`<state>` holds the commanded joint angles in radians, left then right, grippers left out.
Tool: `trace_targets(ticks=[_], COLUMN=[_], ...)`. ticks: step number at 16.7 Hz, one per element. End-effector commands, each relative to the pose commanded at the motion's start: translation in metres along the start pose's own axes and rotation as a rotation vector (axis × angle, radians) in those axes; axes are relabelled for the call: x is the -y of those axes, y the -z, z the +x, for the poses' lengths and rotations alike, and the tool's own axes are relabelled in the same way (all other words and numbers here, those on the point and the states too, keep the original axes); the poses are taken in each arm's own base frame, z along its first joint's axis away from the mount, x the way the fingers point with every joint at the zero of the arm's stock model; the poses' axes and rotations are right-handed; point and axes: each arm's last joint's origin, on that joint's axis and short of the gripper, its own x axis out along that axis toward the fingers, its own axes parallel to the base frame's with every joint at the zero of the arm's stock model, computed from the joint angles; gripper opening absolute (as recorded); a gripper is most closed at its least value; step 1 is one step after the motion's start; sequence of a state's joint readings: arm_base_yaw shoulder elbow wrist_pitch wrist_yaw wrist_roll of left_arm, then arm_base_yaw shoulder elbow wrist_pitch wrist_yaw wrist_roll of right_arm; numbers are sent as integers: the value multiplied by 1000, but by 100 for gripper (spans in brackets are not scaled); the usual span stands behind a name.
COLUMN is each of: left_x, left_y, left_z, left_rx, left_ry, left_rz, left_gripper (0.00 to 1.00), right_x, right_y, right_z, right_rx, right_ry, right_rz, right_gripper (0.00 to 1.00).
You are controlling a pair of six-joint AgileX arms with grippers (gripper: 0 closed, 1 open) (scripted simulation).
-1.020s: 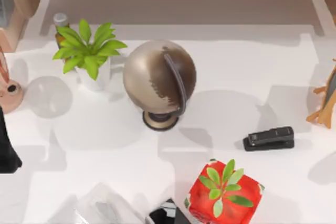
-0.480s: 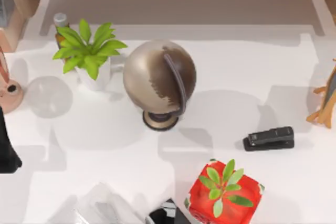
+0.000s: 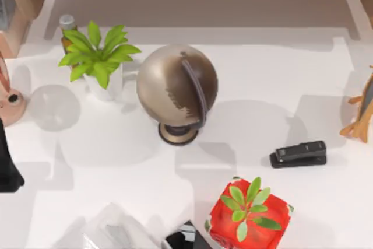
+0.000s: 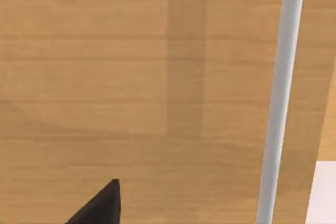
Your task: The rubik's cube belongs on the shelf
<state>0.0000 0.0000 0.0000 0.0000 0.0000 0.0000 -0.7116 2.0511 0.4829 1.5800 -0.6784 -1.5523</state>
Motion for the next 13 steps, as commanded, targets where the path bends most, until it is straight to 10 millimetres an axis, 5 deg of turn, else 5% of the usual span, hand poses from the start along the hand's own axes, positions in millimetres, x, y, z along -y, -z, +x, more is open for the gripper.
trace_targets(ticks=[6,13], left_x=[0,0], left_y=[0,0], left_z=[0,0], left_rx=[0,0], left_ry=[0,0], left_rz=[0,0], left_gripper=[100,100], right_x=[0,0], right_y=[0,0], right_z=[10,10], right_rx=[0,0], right_ry=[0,0], right_rz=[0,0], right_gripper=[100,47])
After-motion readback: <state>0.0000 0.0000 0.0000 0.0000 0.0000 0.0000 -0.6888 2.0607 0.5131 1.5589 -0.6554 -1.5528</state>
